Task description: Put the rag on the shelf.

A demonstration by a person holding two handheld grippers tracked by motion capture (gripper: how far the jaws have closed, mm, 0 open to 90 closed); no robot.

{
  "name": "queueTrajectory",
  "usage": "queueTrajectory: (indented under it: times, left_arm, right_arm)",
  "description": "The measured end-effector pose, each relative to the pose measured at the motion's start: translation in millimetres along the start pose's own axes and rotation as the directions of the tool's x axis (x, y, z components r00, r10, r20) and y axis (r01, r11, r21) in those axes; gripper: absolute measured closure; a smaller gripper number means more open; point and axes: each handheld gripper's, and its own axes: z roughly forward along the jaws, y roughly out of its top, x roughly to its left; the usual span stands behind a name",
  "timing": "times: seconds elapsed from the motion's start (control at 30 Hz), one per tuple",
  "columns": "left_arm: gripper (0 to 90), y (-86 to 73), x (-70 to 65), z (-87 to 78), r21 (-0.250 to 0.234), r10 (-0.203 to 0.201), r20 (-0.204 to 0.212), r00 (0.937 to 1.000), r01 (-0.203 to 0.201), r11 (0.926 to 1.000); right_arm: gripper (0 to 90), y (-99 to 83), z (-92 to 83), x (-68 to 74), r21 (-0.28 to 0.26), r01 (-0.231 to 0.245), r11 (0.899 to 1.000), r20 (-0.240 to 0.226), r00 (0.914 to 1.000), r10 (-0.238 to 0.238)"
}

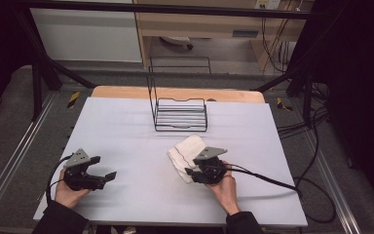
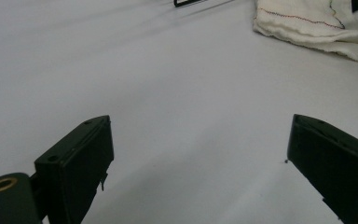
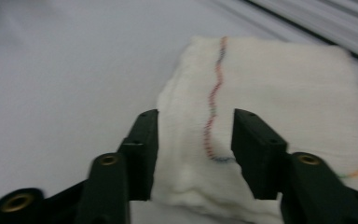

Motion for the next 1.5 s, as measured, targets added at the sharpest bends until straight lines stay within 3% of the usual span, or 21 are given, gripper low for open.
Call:
queueTrajectory:
  times: [0.07,0.17,0.33,0.47,0.57,0.63,0.77,1.03,1.33,1.5]
  left_arm:
    - [7.0,0.1,-0.2,0.1,0.002,0.002,0.001,1.0,-0.002,1.0]
    - [7.0,0.1,-0.3,0.6,0.005,0.003,0.0,1.0,-0.003,1.0]
    - [7.0,0.2,-0.3,1.0,0.007,0.007,-0.001,1.0,-0.007,0.9999]
    - [7.0,0.3,-0.6,1.2,0.008,0.008,0.0,1.0,-0.008,0.9999]
    - [7.0,0.2,-0.6,1.0,0.008,0.008,0.0,1.0,-0.008,0.9999]
    - [7.0,0.2,-0.4,1.0,0.007,0.006,0.0,1.0,-0.006,1.0]
    - [7.0,0.4,-0.7,0.8,0.007,0.006,-0.001,1.0,-0.006,1.0]
    - [7.0,0.6,-1.2,0.4,0.008,0.005,-0.002,1.0,-0.005,1.0]
    - [7.0,1.1,-2.2,0.5,0.009,0.0,0.001,1.0,0.0,1.0]
    - [7.0,2.0,-4.2,1.6,0.014,-0.01,0.002,0.9999,0.01,0.9999]
  right_arm:
    - [41.1,-0.9,-5.8,-15.7,-0.015,-0.024,1.0,0.042,0.9988,0.024]
    - [37.6,-8.3,-8.8,-40.0,-0.003,-0.076,0.997,0.105,0.9916,0.076]
    - [46.6,-20.3,-6.1,-60.6,0.038,-0.12,0.992,0.138,0.9839,0.114]
    - [53.8,-23.5,-1.5,-66.1,0.064,-0.132,0.989,0.124,0.9845,0.124]
    - [59.5,-24.4,0.5,-66.2,0.065,-0.148,0.987,0.106,0.9844,0.14]
    - [68.9,-24.5,0.5,-65.4,0.069,-0.166,0.984,0.085,0.9835,0.16]
    - [80.5,-23.9,-4.3,-62.4,0.079,-0.212,0.974,0.088,0.9748,0.205]
    - [82.1,-30.1,-18.7,-44.8,0.081,-0.263,0.961,0.093,0.9623,0.256]
    - [82.1,-46.3,-34.3,-25.6,0.074,-0.292,0.954,0.081,0.9549,0.286]
    - [80.5,-51.6,-37.6,-22.7,0.071,-0.29,0.954,0.084,0.9552,0.284]
